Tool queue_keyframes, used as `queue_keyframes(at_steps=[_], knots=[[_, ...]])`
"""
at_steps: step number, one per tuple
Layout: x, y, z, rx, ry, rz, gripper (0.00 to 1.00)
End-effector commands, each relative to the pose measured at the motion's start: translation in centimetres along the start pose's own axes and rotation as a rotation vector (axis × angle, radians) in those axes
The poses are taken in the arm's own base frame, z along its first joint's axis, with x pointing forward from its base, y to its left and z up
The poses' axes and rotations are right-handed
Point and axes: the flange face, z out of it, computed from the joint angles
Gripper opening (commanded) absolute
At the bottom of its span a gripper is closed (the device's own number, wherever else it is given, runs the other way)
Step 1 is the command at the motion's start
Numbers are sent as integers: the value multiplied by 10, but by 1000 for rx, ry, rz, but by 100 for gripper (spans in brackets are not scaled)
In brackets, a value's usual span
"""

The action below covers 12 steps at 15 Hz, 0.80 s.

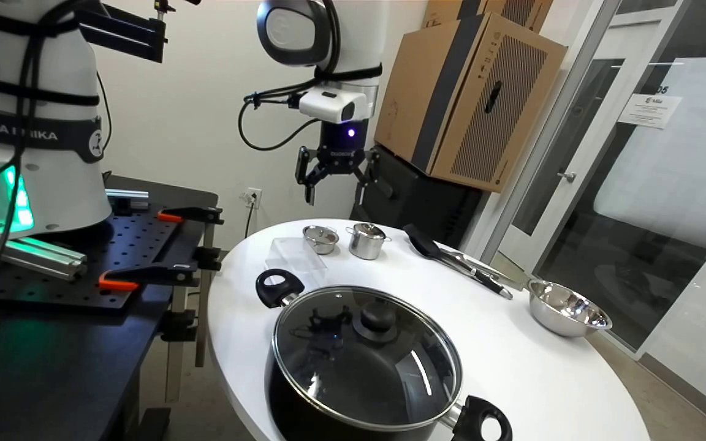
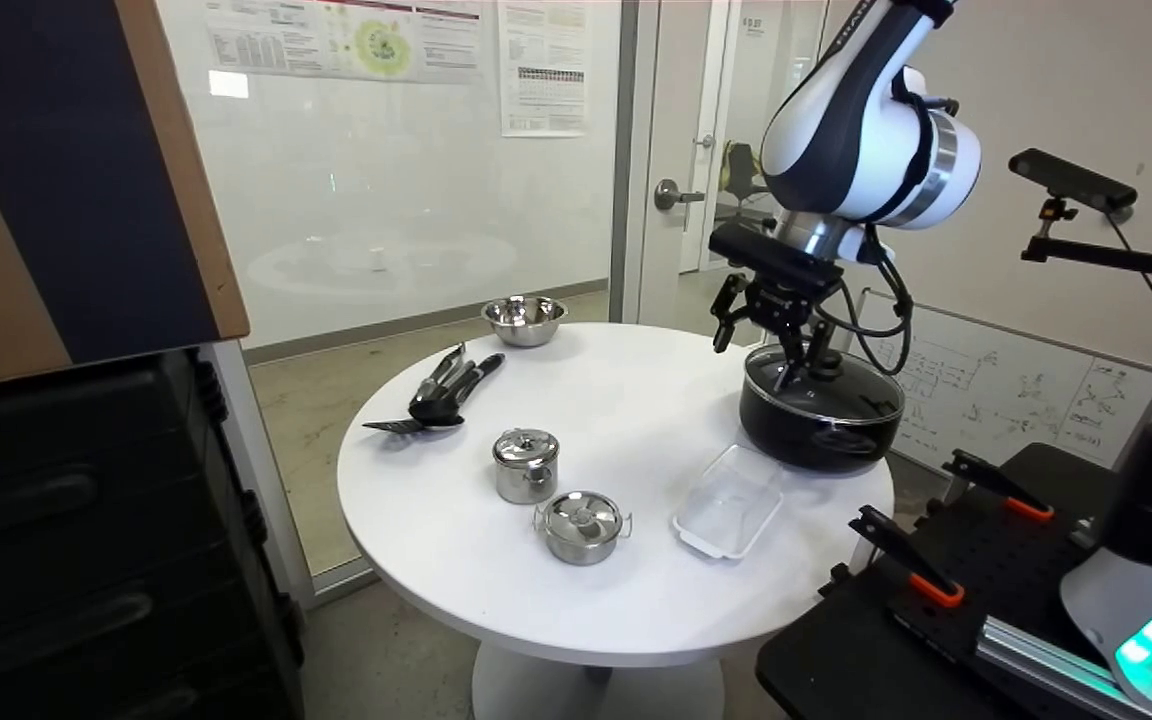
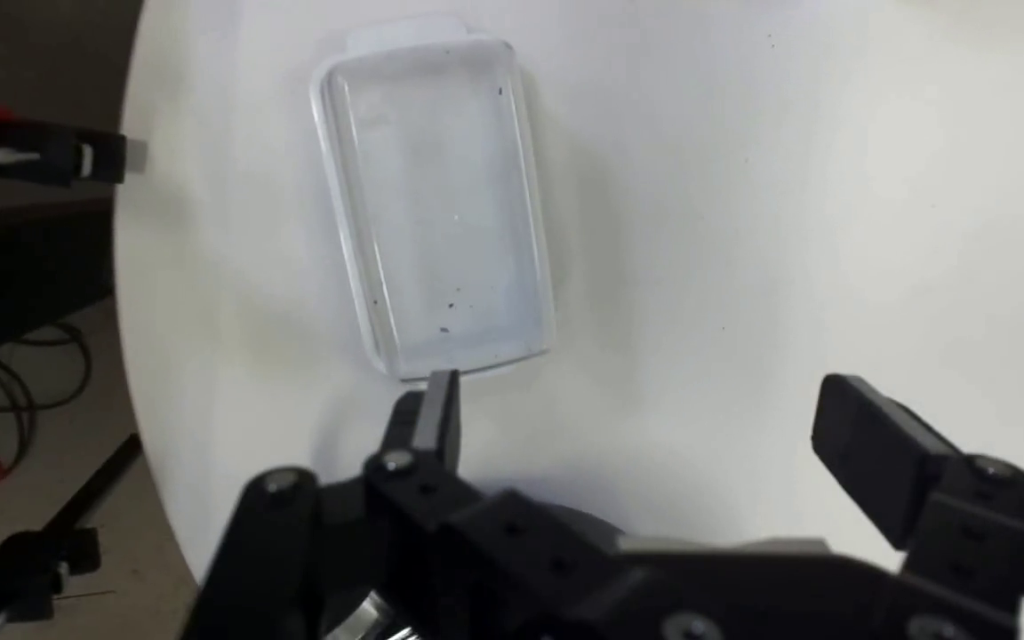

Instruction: Remove the upside down bowl from the white lid

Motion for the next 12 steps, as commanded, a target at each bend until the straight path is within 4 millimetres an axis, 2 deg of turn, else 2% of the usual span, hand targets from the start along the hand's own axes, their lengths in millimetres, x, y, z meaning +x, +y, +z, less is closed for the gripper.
queue_keyframes(at_steps=[1,5,12], knots=[[-5,1,4,-26,-2,-29,100],[-9,14,36,-121,16,-70,100],[-17,31,71,-214,27,-73,100]])
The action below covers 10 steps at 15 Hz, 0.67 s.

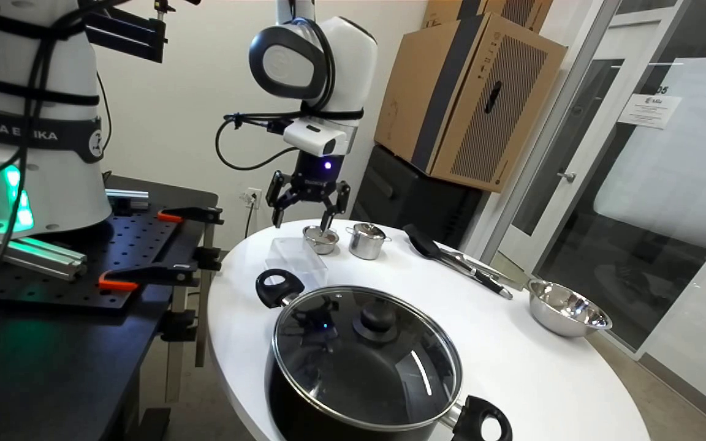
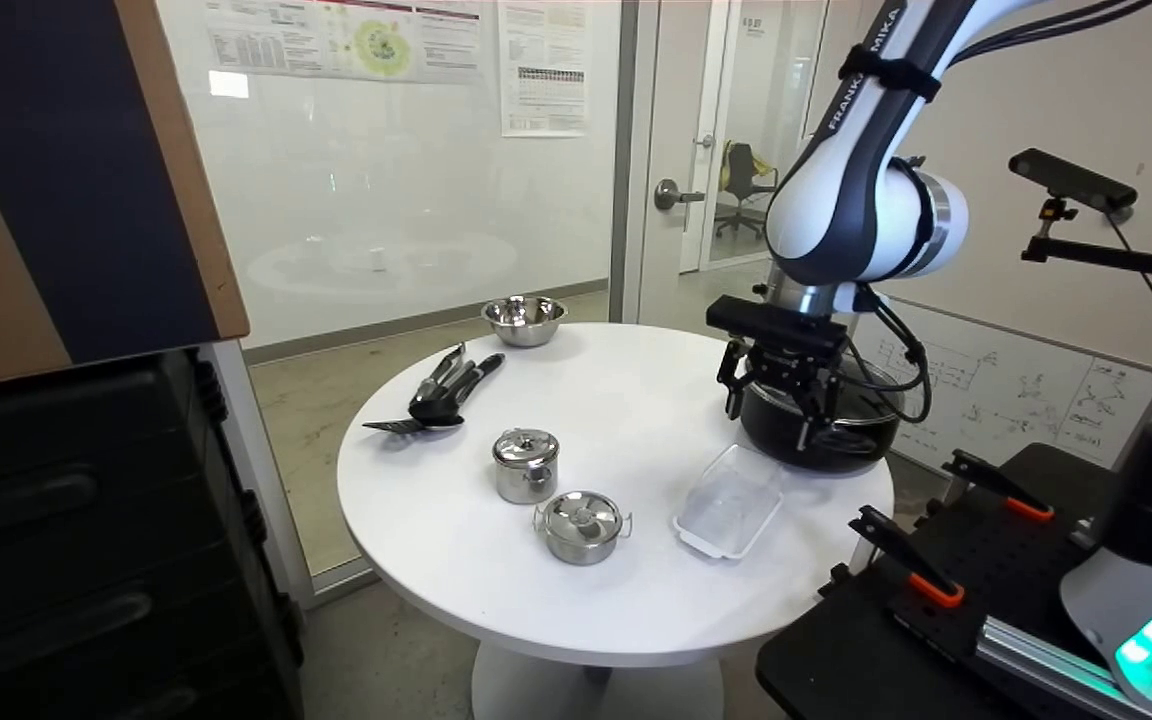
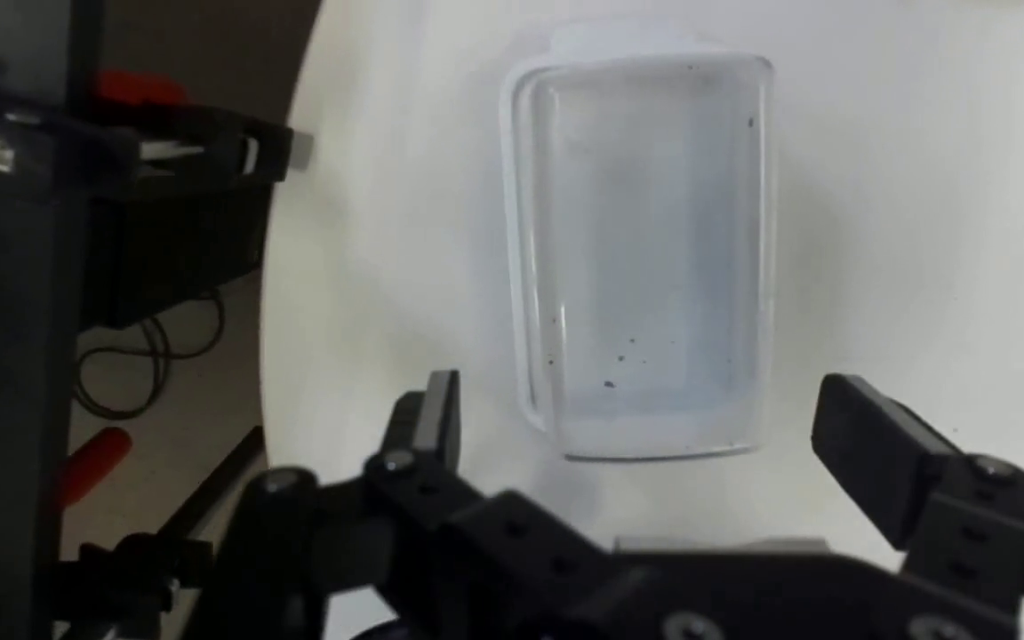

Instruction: Remove the upside down bowl from the white lid

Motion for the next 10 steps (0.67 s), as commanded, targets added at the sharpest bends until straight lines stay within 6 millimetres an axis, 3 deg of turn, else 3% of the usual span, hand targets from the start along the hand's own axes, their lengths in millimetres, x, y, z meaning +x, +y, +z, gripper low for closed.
queue_keyframes(at_steps=[1,6,10], knots=[[-8,-1,14,-10,11,-6,100],[-18,-4,35,-28,41,-70,100],[-12,-19,48,-15,93,-93,100]])
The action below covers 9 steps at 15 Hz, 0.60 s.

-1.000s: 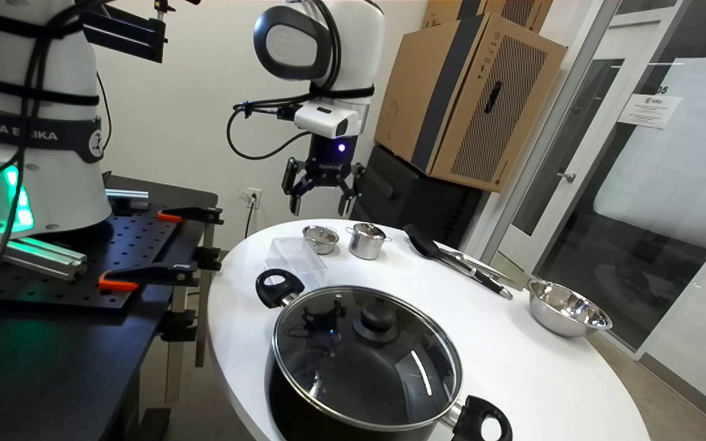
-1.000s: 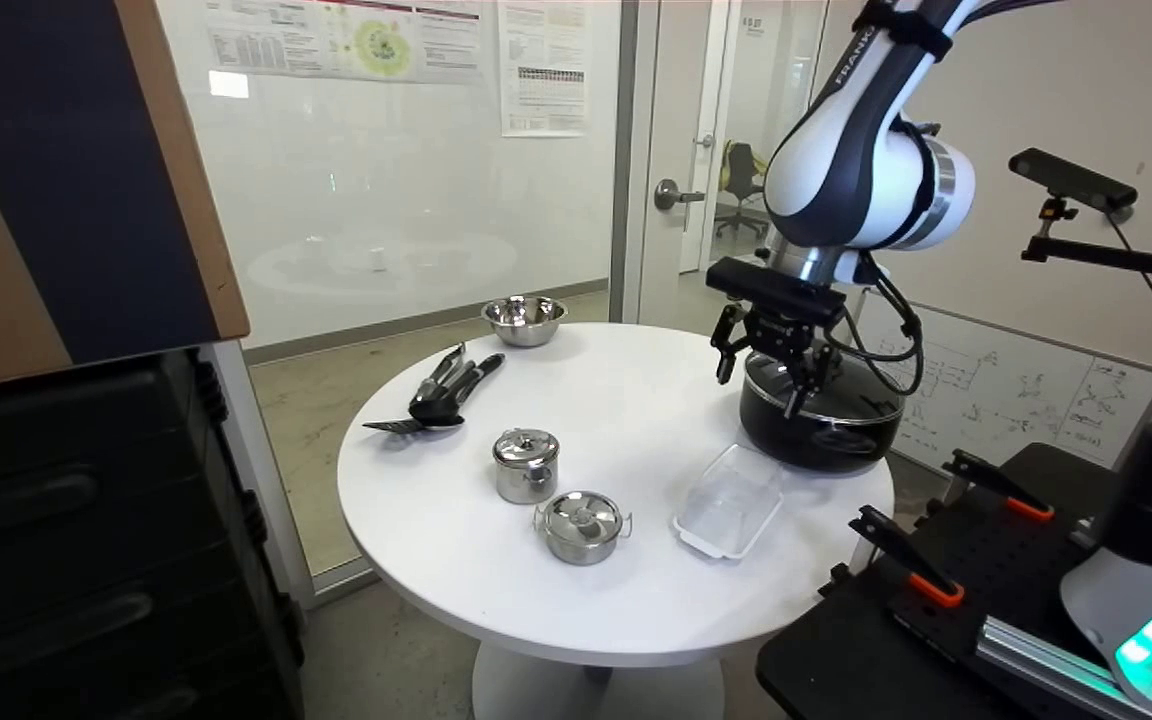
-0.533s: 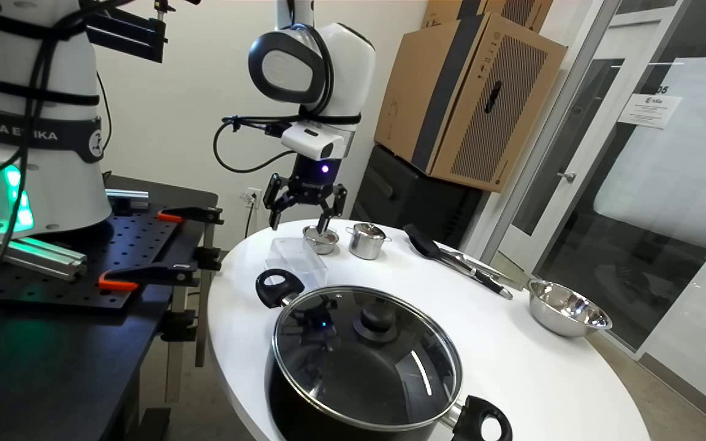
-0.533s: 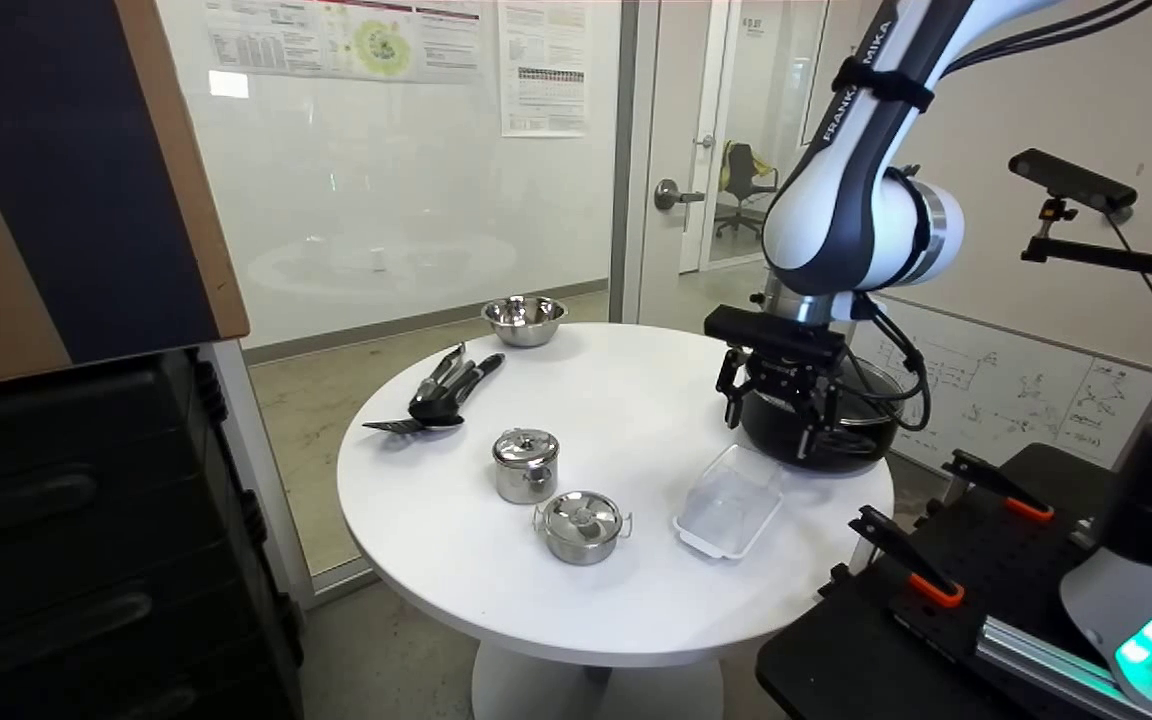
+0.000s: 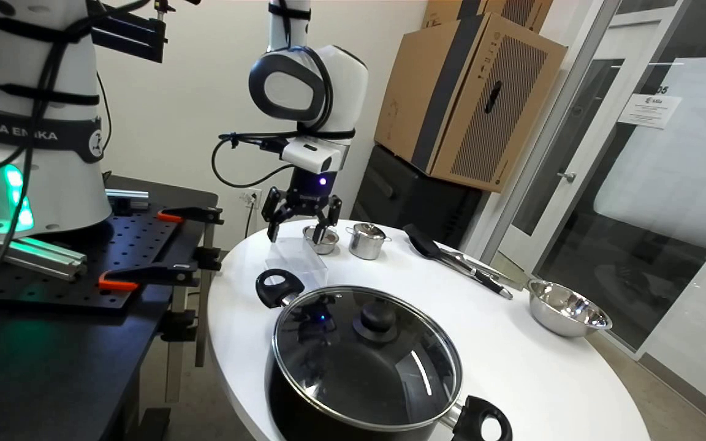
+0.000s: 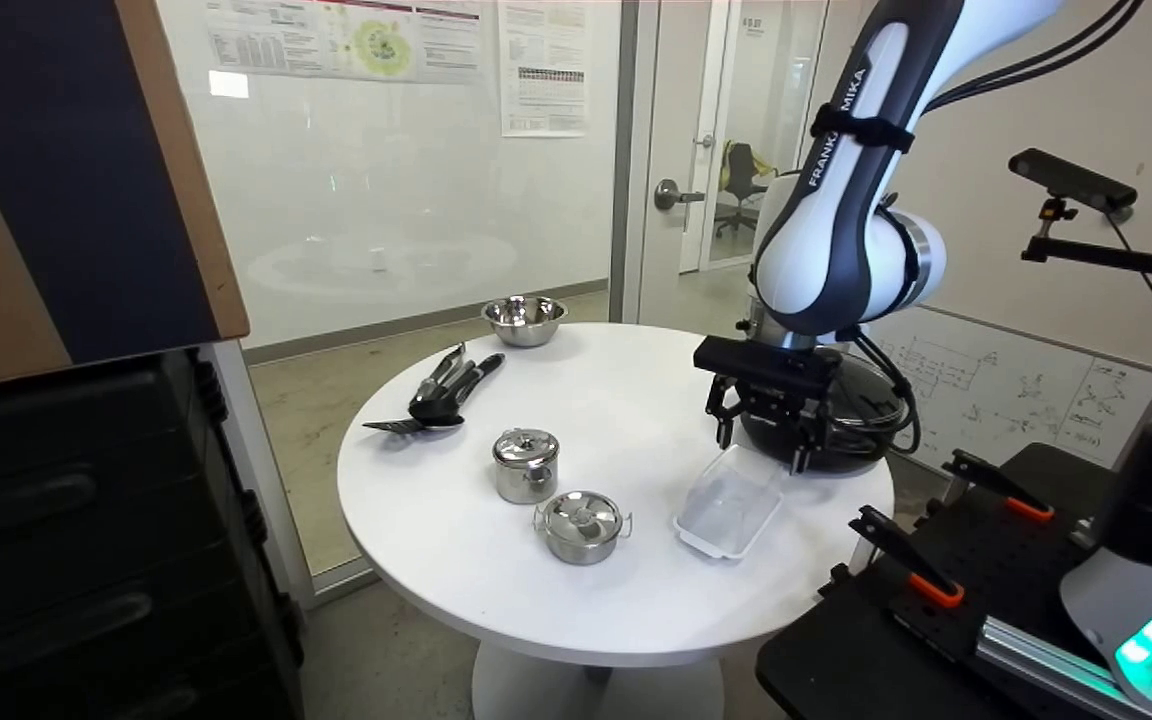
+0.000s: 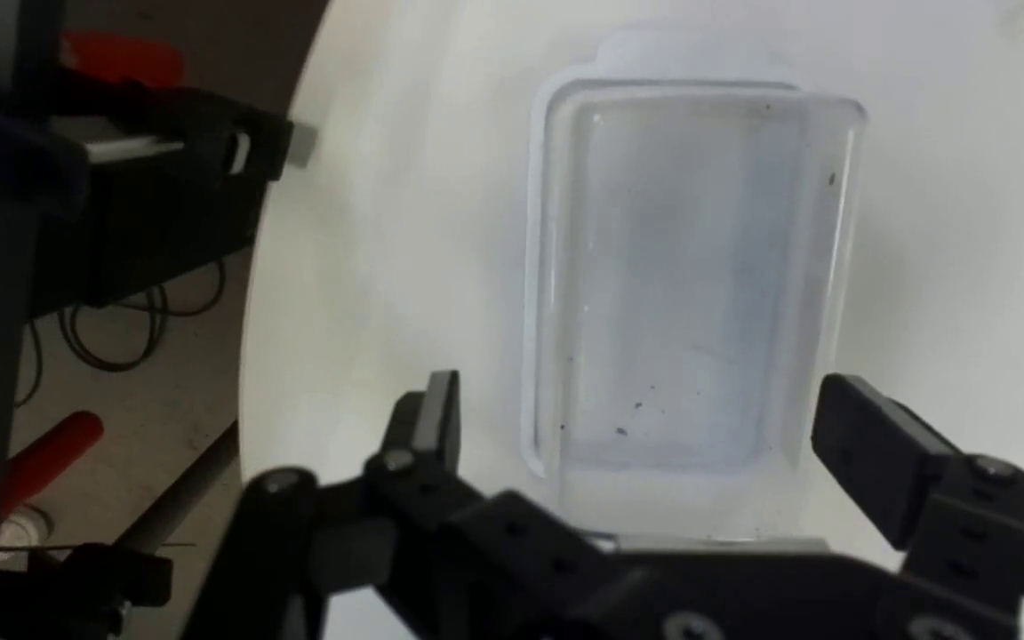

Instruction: Remove the upside down bowl from the white lid

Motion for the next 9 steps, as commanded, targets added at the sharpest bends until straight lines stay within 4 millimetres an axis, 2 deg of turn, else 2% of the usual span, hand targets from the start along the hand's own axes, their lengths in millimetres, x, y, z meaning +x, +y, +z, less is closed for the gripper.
queue_keyframes(at_steps=[1,9], knots=[[6,-18,14,20,55,-15,100],[2,-36,31,-1,88,-39,100]])
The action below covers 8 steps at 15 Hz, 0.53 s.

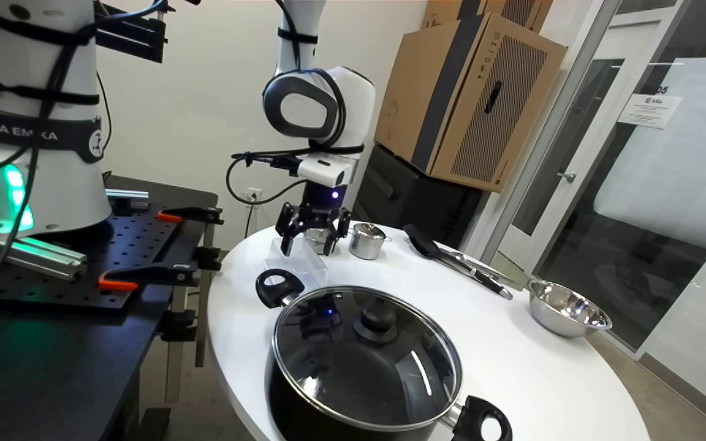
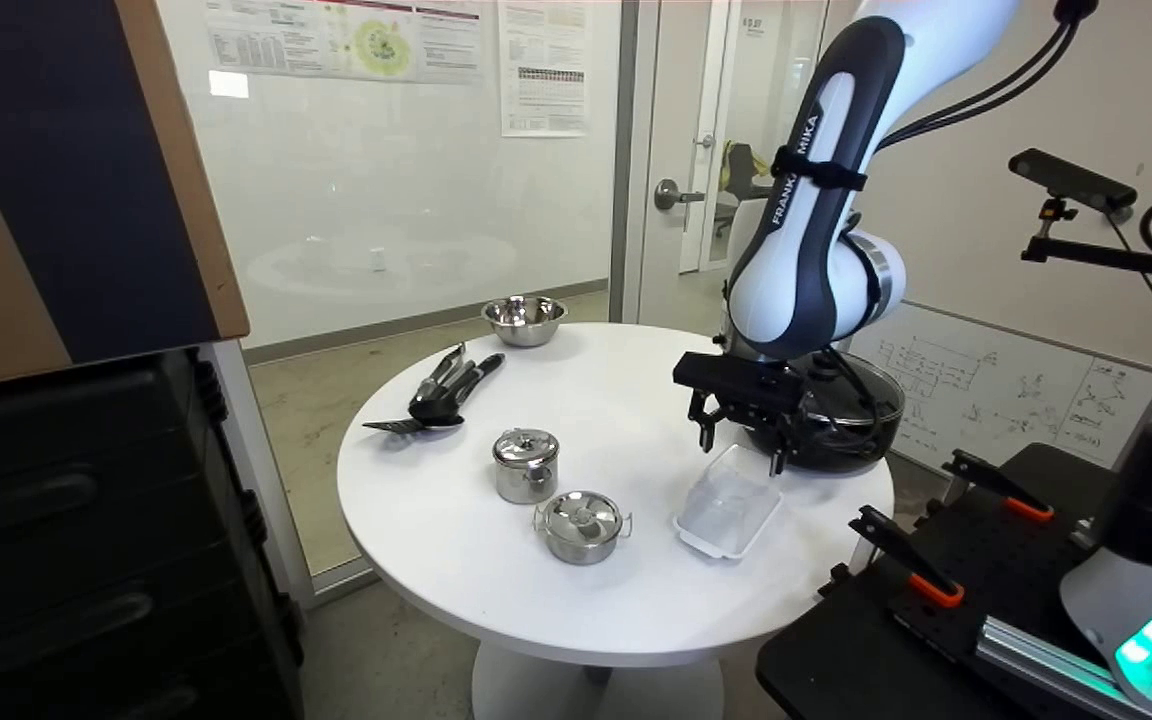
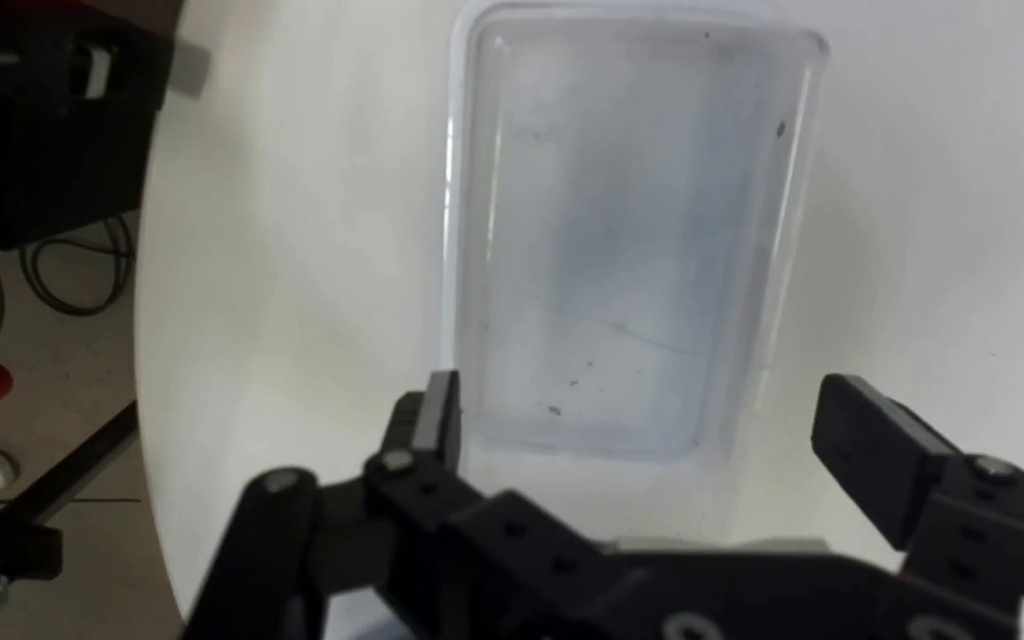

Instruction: Remove the upside down bowl from the white lid

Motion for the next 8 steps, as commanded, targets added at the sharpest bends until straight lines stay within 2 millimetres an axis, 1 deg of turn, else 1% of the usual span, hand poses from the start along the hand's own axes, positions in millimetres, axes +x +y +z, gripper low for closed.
queue_keyframes(at_steps=[1,5,8], knots=[[-2,-10,10,-1,28,-1,100],[-1,-13,14,-6,40,2,100],[-4,-12,14,-8,42,0,100]])
